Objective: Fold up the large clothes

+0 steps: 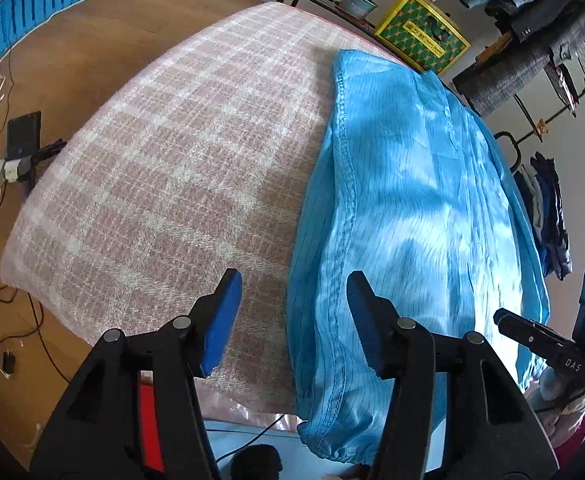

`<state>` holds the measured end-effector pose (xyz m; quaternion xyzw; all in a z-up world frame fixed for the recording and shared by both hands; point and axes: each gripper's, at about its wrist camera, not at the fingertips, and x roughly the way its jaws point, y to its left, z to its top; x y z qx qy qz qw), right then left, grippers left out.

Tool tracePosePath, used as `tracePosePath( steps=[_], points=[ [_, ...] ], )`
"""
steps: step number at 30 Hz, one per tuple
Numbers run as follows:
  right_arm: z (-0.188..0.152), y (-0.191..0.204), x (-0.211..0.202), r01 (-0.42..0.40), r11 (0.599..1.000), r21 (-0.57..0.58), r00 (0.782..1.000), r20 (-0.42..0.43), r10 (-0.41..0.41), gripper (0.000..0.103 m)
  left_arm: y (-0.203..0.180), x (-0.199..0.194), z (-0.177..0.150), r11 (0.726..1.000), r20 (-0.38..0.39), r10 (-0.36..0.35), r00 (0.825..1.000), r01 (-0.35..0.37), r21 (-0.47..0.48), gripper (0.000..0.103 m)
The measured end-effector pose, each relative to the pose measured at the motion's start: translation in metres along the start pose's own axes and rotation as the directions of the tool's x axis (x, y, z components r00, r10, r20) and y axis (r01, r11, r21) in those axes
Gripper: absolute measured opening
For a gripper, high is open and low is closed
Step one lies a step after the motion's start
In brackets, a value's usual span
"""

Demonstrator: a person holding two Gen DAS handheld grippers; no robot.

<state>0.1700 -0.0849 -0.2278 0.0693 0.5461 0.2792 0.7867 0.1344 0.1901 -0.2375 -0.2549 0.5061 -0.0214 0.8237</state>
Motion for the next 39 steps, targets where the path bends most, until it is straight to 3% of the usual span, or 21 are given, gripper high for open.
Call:
tracePosePath(
  steps=[7, 12, 14, 15, 16, 18, 22, 25, 28, 32, 36, 39],
  points=[
    [0.012, 0.011, 0.007, -0.011, 1.000, -0.023, 0.997, 0.075, 0.013, 0.032, 0.019, 0.016, -0.008, 0.987, -0.069, -0.106, 0.992, 0.096, -0.132, 0.055],
    [0.017, 0.027, 0.039, 0.023, 0.999, -0.044, 0.999, 0.045, -0.021, 0.032, 0.017, 0.016, -0.010, 0.986, -0.066, -0.119, 0.991, 0.110, -0.125, 0.052],
    [0.017, 0.028, 0.051, 0.047, 0.998, -0.043, 0.999, 0.024, -0.046, 0.032, 0.015, 0.021, -0.010, 0.983, -0.090, -0.147, 0.985, 0.135, -0.123, 0.032],
    [0.015, 0.028, 0.057, 0.059, 0.997, -0.043, 0.998, 0.013, -0.058, 0.032, 0.014, 0.025, -0.010, 0.982, -0.108, -0.155, 0.982, 0.141, -0.123, 0.010],
    [0.014, 0.026, 0.063, 0.067, 0.997, -0.041, 0.998, 0.005, -0.067, 0.031, 0.011, 0.028, -0.011, 0.983, -0.121, -0.155, 0.981, 0.141, -0.117, 0.003],
    [0.014, 0.028, 0.064, 0.078, 0.996, -0.047, 0.997, 0.018, -0.077, 0.029, 0.002, 0.020, -0.013, 0.986, -0.085, -0.148, 0.985, 0.140, -0.092, 0.000],
    [0.015, 0.032, 0.065, 0.078, 0.995, -0.060, 0.997, -0.012, -0.079, 0.032, -0.026, -0.007, -0.015, 0.979, -0.017, -0.205, 0.979, 0.204, -0.016, 0.000],
    [0.025, 0.031, 0.061, 0.032, 0.999, -0.035, 0.998, -0.056, -0.034, 0.036, -0.039, -0.016, -0.015, 0.978, 0.008, -0.206, 0.979, 0.206, 0.021, 0.000],
    [0.043, 0.029, 0.045, -0.043, 0.999, 0.021, 0.999, -0.026, 0.044, 0.041, -0.044, -0.016, -0.015, 0.979, 0.014, -0.199, 0.980, 0.198, 0.038, 0.000],
    [0.081, 0.044, 0.034, -0.057, 0.998, -0.002, 0.998, 0.011, 0.057, 0.071, -0.045, -0.014, -0.014, 0.978, 0.007, -0.204, 0.979, 0.204, 0.033, 0.000],
    [0.112, 0.065, 0.054, -0.055, 0.998, -0.014, 0.998, -0.012, 0.054, 0.071, -0.051, -0.016, -0.016, 0.978, 0.015, -0.197, 0.980, 0.195, 0.067, 0.000],
    [0.124, 0.082, 0.081, -0.011, 0.999, -0.044, 0.999, -0.053, 0.008, 0.070, -0.053, -0.014, -0.018, 0.978, 0.007, -0.194, 0.981, 0.193, 0.074, 0.000]
  ],
)
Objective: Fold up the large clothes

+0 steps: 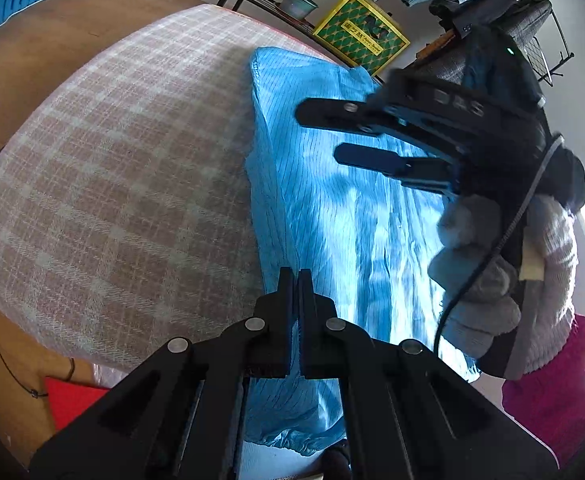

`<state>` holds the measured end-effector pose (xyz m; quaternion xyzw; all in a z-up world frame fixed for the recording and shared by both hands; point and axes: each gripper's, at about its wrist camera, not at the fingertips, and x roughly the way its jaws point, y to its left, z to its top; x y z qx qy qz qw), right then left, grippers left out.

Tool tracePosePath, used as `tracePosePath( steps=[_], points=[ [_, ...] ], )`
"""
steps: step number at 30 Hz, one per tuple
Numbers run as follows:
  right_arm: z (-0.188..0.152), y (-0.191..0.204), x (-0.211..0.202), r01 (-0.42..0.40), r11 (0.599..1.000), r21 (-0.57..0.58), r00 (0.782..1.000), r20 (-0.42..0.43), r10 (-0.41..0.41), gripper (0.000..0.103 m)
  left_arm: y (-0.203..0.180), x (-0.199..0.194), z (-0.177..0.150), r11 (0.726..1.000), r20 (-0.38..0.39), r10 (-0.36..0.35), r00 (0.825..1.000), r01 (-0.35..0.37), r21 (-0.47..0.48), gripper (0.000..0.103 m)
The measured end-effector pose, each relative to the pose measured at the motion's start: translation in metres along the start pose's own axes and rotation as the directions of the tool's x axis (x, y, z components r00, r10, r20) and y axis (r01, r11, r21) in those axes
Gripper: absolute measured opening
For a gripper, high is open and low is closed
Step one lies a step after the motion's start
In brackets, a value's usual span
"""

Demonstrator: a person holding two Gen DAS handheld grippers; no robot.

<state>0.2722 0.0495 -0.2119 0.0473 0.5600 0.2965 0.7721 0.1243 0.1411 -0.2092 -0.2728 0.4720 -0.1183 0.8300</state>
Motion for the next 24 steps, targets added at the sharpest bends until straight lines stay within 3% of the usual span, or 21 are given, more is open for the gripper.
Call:
tracePosePath(
  steps=[2, 4, 6, 8, 9, 11, 12, 13, 17, 18, 20, 21, 24],
  points=[
    [0.006, 0.005, 0.018, 0.052, 0.998, -0.018, 0.998, -0.027, -0.053, 0.069, 0.000, 0.002, 0.000, 1.000, -0.005, 0.001, 1.000, -0.001, -0.001, 0.000],
    [0.009, 0.007, 0.034, 0.102, 0.995, -0.020, 0.993, -0.052, -0.103, 0.059, -0.001, 0.003, 0.000, 1.000, -0.007, -0.004, 1.000, 0.004, 0.000, 0.000],
    [0.011, 0.003, 0.050, 0.108, 0.994, -0.007, 0.989, -0.102, -0.108, 0.014, -0.001, 0.002, 0.000, 1.000, -0.004, 0.005, 1.000, -0.005, 0.010, 0.000],
    [0.010, -0.003, 0.055, 0.084, 0.996, 0.026, 0.990, -0.112, -0.081, 0.001, 0.000, 0.001, 0.000, 1.000, 0.003, 0.019, 1.000, -0.019, 0.014, 0.000],
    [0.010, -0.005, 0.053, 0.072, 0.997, 0.035, 0.993, -0.101, -0.068, 0.000, 0.002, 0.001, -0.001, 0.999, 0.003, 0.043, 0.999, -0.043, 0.013, 0.005],
    [0.008, -0.003, 0.048, 0.071, 0.997, 0.029, 0.994, -0.083, -0.069, 0.000, 0.008, 0.000, -0.002, 0.999, -0.002, 0.050, 0.999, -0.050, 0.007, 0.043],
    [0.009, -0.001, 0.045, 0.071, 0.997, 0.024, 0.995, -0.076, -0.069, 0.000, 0.013, -0.001, -0.004, 0.999, 0.006, 0.039, 0.999, -0.039, -0.006, 0.071],
    [0.010, -0.002, 0.041, 0.067, 0.997, 0.023, 0.996, -0.067, -0.065, 0.000, 0.017, -0.003, -0.006, 0.999, 0.015, 0.031, 0.999, -0.031, -0.018, 0.076],
    [0.018, 0.001, 0.029, 0.044, 0.998, 0.035, 0.999, -0.032, -0.042, 0.000, 0.025, 0.009, -0.016, 1.000, -0.054, 0.005, 0.999, -0.006, -0.027, 0.076],
    [0.019, 0.001, 0.026, 0.033, 0.999, 0.037, 0.999, -0.024, -0.032, 0.000, 0.027, 0.013, -0.020, 0.999, -0.074, -0.009, 0.997, 0.006, -0.036, 0.070],
    [0.023, 0.001, 0.022, 0.021, 0.999, 0.043, 1.000, -0.011, -0.021, 0.000, 0.025, 0.020, -0.027, 1.000, -0.121, -0.015, 0.993, 0.012, -0.027, 0.042],
    [0.023, 0.001, 0.020, 0.011, 0.999, 0.045, 1.000, -0.007, -0.011, 0.000, 0.022, 0.020, -0.029, 1.000, -0.121, 0.003, 0.993, -0.004, -0.010, 0.017],
    [0.021, 0.001, 0.016, 0.001, 0.999, 0.041, 1.000, 0.005, -0.001, 0.000, 0.010, 0.006, -0.033, 1.000, -0.066, 0.023, 0.998, -0.022, 0.013, 0.007]
  ],
)
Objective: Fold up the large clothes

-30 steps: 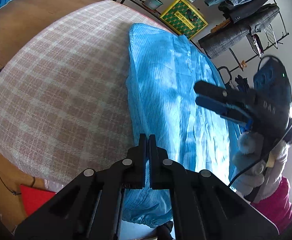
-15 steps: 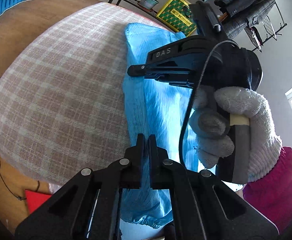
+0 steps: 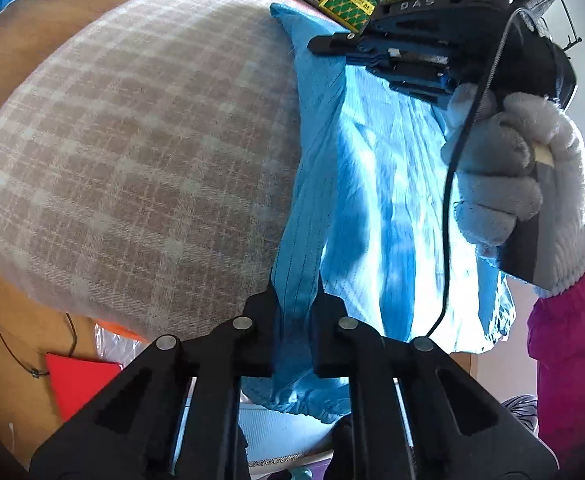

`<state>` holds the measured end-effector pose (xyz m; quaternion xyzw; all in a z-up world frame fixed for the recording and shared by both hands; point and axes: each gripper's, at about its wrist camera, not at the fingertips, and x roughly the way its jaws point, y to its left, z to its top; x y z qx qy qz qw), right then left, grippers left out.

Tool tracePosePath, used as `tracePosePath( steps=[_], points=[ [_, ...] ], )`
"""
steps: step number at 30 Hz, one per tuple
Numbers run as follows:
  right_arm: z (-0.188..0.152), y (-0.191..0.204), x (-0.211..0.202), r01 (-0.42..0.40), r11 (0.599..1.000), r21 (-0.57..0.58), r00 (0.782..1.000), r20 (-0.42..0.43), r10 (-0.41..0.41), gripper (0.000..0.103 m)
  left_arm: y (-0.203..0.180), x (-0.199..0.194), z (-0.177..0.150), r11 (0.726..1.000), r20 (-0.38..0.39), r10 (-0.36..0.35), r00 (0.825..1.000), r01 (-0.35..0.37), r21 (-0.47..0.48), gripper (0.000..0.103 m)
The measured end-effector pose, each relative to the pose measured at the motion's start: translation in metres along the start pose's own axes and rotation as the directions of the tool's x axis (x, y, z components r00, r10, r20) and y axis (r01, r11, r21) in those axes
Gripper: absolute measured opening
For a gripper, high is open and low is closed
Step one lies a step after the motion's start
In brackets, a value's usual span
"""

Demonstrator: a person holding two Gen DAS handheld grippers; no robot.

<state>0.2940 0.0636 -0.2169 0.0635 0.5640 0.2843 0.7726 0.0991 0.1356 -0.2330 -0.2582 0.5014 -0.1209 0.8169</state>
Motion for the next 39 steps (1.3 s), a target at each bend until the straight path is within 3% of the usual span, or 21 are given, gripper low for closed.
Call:
tracePosePath(
  steps=[4, 8, 15, 21, 24, 27, 30, 34, 39],
  points=[
    [-0.002, -0.007, -0.009, -0.029, 0.999, 0.013, 0.999, 0.027, 0.029, 0.000, -0.045, -0.020, -0.005, 0.984, 0.105, 0.068, 0.992, -0.084, 0.154, 0.006],
    [-0.006, -0.024, -0.025, -0.092, 0.995, 0.043, 0.994, 0.062, 0.089, 0.000, -0.092, -0.026, -0.011, 0.947, 0.157, 0.072, 0.985, -0.116, 0.298, 0.006],
    [-0.027, -0.089, -0.075, -0.199, 0.968, 0.154, 0.967, 0.189, 0.169, 0.000, -0.154, -0.006, -0.023, 0.882, 0.137, 0.081, 0.987, -0.135, 0.452, 0.005],
    [-0.074, -0.166, -0.108, -0.260, 0.922, 0.286, 0.939, 0.298, 0.172, 0.000, -0.192, 0.021, -0.041, 0.816, 0.084, 0.102, 0.991, -0.132, 0.563, 0.005],
    [-0.098, -0.203, -0.104, -0.259, 0.884, 0.388, 0.945, 0.292, 0.149, 0.000, -0.204, 0.039, -0.051, 0.786, 0.053, 0.131, 0.990, -0.137, 0.603, 0.005],
    [-0.111, -0.219, -0.091, -0.206, 0.878, 0.433, 0.965, 0.241, 0.107, 0.000, -0.210, 0.055, -0.058, 0.767, 0.021, 0.155, 0.988, -0.133, 0.627, 0.005],
    [-0.113, -0.225, -0.083, -0.206, 0.867, 0.455, 0.967, 0.229, 0.109, 0.000, -0.214, 0.066, -0.062, 0.764, 0.004, 0.169, 0.986, -0.133, 0.631, 0.005],
    [-0.100, -0.214, -0.085, -0.169, 0.899, 0.404, 0.972, 0.218, 0.085, 0.000, -0.209, 0.070, -0.061, 0.793, -0.024, 0.148, 0.989, -0.104, 0.600, 0.006],
    [-0.086, -0.200, -0.084, -0.123, 0.911, 0.394, 0.979, 0.200, 0.046, 0.000, -0.207, 0.059, -0.073, 0.811, -0.122, 0.066, 0.990, 0.018, 0.585, 0.008]
  ],
)
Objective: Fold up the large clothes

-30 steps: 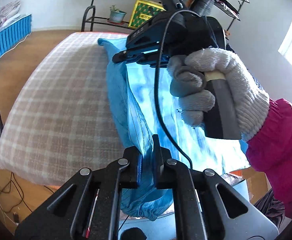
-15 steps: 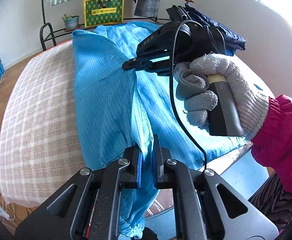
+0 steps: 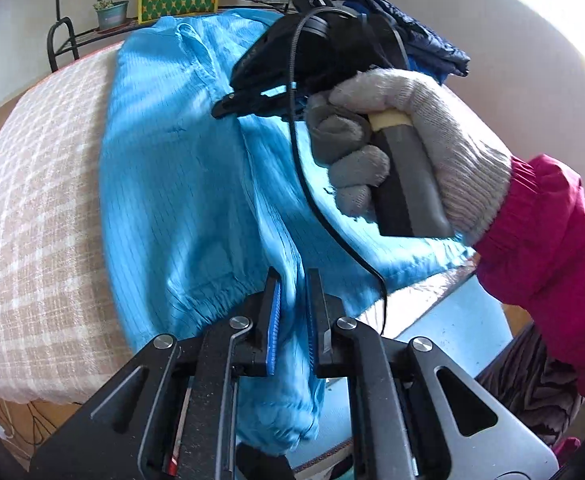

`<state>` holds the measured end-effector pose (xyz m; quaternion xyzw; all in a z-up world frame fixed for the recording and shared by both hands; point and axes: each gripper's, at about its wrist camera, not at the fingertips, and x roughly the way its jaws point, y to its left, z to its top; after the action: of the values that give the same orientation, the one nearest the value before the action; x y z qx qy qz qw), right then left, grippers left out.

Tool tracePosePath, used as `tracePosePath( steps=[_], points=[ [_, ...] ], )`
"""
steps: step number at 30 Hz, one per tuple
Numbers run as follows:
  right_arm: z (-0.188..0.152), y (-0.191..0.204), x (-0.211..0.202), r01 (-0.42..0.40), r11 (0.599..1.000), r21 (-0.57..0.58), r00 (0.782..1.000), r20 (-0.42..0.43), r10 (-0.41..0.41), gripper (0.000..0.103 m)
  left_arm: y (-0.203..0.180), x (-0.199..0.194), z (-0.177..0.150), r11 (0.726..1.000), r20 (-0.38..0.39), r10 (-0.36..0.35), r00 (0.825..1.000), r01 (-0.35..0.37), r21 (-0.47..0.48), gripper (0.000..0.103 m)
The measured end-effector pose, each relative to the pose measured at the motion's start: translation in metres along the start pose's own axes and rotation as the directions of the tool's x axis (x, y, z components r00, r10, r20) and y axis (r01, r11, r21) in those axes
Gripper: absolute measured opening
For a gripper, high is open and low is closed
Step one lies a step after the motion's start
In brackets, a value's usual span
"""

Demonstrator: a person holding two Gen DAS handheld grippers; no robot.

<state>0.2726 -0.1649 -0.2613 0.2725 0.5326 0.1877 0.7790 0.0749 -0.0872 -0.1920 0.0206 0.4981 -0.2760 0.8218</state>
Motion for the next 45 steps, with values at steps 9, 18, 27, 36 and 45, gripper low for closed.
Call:
tracePosePath(
  steps=[9, 18, 27, 36, 45],
  points=[
    [-0.013, 0.005, -0.017, 0.063, 0.995, -0.076, 0.997, -0.047, -0.067, 0.026, 0.058, -0.059, -0.029, 0.975, 0.053, -0.091, 0.994, 0.099, -0.199, 0.012],
    [-0.063, 0.007, -0.041, 0.104, 0.972, -0.209, 0.989, -0.084, -0.124, 0.030, 0.098, -0.042, 0.004, 0.959, 0.070, -0.001, 0.998, 0.021, -0.283, 0.012],
    [-0.079, 0.000, -0.073, 0.214, 0.928, -0.304, 0.976, 0.034, -0.214, 0.032, 0.068, 0.031, -0.006, 0.984, -0.074, 0.037, 0.997, -0.049, -0.169, 0.012],
    [-0.087, -0.022, -0.129, 0.313, 0.902, -0.298, 0.942, 0.218, -0.255, 0.036, 0.047, -0.011, 0.006, 0.985, 0.058, 0.101, 0.993, -0.092, -0.143, 0.012],
    [-0.096, -0.071, -0.220, 0.403, 0.891, -0.211, 0.875, 0.374, -0.307, 0.058, 0.011, -0.028, 0.070, 0.987, 0.181, 0.024, 0.983, 0.005, -0.158, 0.061]
  ],
)
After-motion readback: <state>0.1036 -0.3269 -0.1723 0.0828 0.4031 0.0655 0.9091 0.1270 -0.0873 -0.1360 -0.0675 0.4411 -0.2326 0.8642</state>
